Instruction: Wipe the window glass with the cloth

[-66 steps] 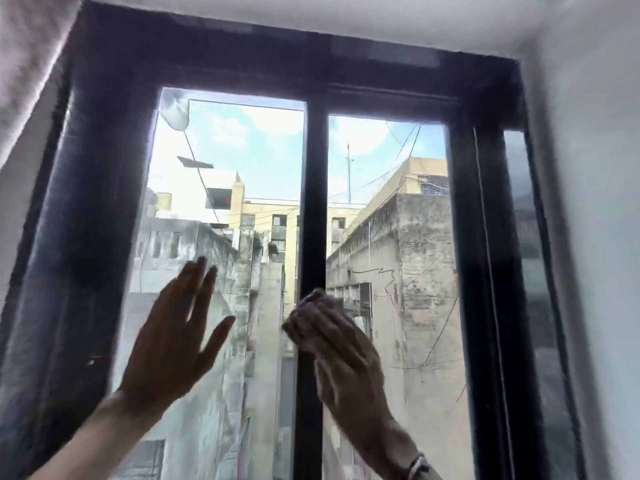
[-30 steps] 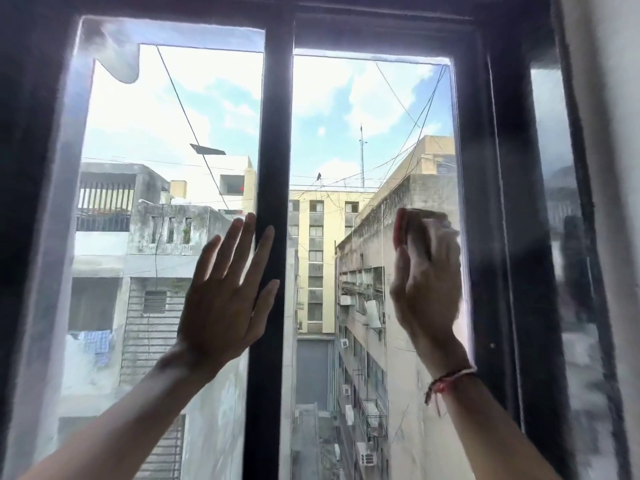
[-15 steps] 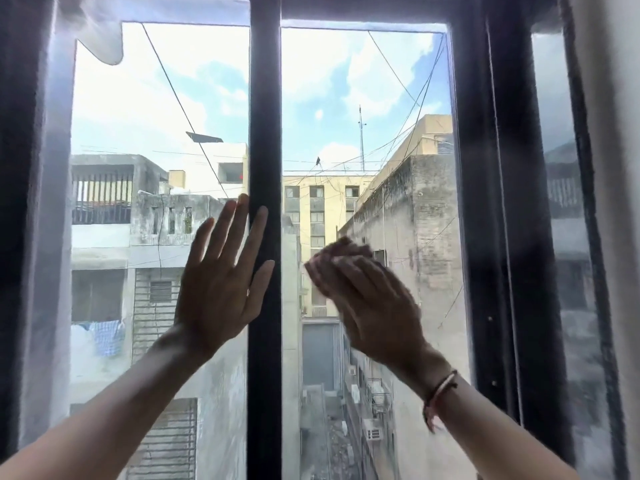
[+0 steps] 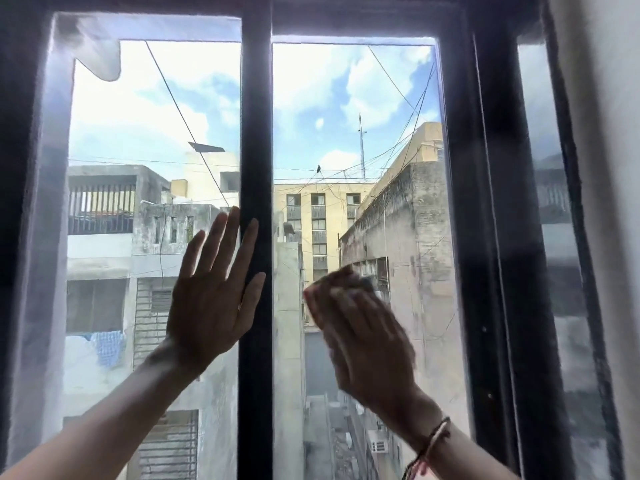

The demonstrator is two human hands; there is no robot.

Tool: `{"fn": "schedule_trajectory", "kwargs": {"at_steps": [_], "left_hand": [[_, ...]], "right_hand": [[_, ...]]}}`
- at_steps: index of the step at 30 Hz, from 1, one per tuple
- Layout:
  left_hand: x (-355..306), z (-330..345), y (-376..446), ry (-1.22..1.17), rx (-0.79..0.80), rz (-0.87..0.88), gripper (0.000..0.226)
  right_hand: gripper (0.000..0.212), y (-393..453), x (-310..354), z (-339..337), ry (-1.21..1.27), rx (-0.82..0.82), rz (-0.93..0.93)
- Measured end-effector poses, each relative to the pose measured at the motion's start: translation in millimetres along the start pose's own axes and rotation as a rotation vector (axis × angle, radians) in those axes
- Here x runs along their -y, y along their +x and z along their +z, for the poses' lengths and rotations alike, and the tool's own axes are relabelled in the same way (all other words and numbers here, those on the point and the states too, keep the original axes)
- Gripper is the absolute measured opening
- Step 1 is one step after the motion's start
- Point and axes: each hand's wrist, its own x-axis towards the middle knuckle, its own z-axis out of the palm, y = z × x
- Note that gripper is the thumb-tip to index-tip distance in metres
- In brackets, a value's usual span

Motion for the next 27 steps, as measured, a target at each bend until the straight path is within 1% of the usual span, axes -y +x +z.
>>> {"fn": "schedule_trajectory", "kwargs": {"at_steps": [1, 2, 3, 4, 5, 6, 7, 8, 9, 11, 12, 13, 14, 16, 17, 18, 19, 21, 22, 23, 25, 26, 27], "left_hand": [[-0.4, -0.6, -1.5, 0.002, -0.004, 0.002, 0.066], [-0.1, -0.4, -2.9, 0.001, -0.005, 0.005, 0.066], [-0.4, 0.5, -6.1, -0.009, -0.001, 0.004, 0.066], [-0.3, 2.1, -7.0, -0.023, -0.005, 0.002, 0.065], [0.4, 3.5, -6.5, -0.034, -0.008, 0.001, 0.065], [1.4, 4.1, -5.4, -0.037, -0.008, -0.002, 0.065], [3.1, 3.6, -2.6, -0.033, -0.007, -0.003, 0.065], [4.5, 2.1, -0.6, -0.026, -0.006, -0.004, 0.065], [5.3, 0.6, 1.5, -0.017, -0.009, -0.006, 0.065], [4.9, -0.3, 2.7, -0.007, -0.009, -0.003, 0.065], [3.3, -1.3, 3.0, -0.009, -0.006, -0.001, 0.065], [2.3, -2.8, 3.9, -0.01, -0.006, 0.0, 0.064], [1.5, -3.6, 4.8, -0.006, -0.009, 0.002, 0.064], [0.6, -4.8, 5.0, -0.001, -0.012, 0.002, 0.064], [-0.4, -5.4, 4.3, -0.002, -0.015, -0.003, 0.063], [-0.6, -5.2, 3.6, 0.0, -0.018, -0.004, 0.063], [-0.5, -4.5, 2.6, -0.002, -0.015, -0.001, 0.063], [-0.3, -4.4, 2.3, -0.01, -0.001, 0.007, 0.063], [-0.5, -4.1, 1.9, -0.018, 0.006, 0.007, 0.063], [-1.1, -3.3, 1.5, -0.026, 0.017, 0.003, 0.063], [-7.5, -6.8, 3.9, -0.017, 0.062, -0.024, 0.063], [-11.2, -10.4, 7.1, -0.01, 0.086, -0.036, 0.064], [-14.4, -16.2, 10.3, -0.012, 0.117, -0.046, 0.064]], "right_hand": [[0.051, -10.2, 5.1, 1.3, 0.04, 0.078, -0.159], [0.051, -7.9, -4.4, 0.0, 0.047, 0.093, -0.187], [0.049, 2.2, -19.0, -2.9, 0.014, 0.051, -0.068], [0.047, 20.9, -34.6, -4.2, -0.026, -0.028, 0.155], [0.044, 44.9, -47.3, -5.8, -0.067, -0.13, 0.417], [0.043, 69.7, -51.7, -5.0, -0.1, -0.216, 0.619], [0.042, 89.7, -47.2, -0.2, -0.104, -0.256, 0.683], [0.043, 101.8, -32.6, 5.2, -0.083, -0.242, 0.619], [0.044, 101.7, -16.4, 14.0, -0.055, -0.2, 0.469], [0.05, 76.7, 4.7, 19.8, 0.007, -0.079, 0.044], [0.051, 60.4, 0.4, 15.9, 0.01, -0.031, -0.08], [0.05, 49.5, -14.3, 10.2, 0.003, -0.001, -0.107], [0.047, 44.2, -33.1, 4.6, -0.014, -0.012, -0.037], [0.043, 46.3, -59.2, -7.8, -0.043, -0.116, 0.317], [0.043, 50.4, -60.3, -7.9, -0.047, -0.157, 0.456], [0.043, 54.3, -53.3, -4.3, -0.041, -0.162, 0.479], [0.044, 54.2, -42.4, 0.0, -0.024, -0.132, 0.389], [0.052, 45.4, -30.0, 2.0, 0.05, -0.021, 0.077], [0.056, 44.8, -36.9, -0.9, 0.07, 0.017, -0.001], [0.06, 47.5, -49.2, -4.2, 0.087, 0.008, 0.02], [0.064, 56.6, -64.0, -7.9, 0.134, -0.084, 0.251], [0.065, 58.8, -59.7, -8.1, 0.151, -0.099, 0.339], [0.064, 54.8, -48.8, -6.8, 0.154, -0.087, 0.338]]}}
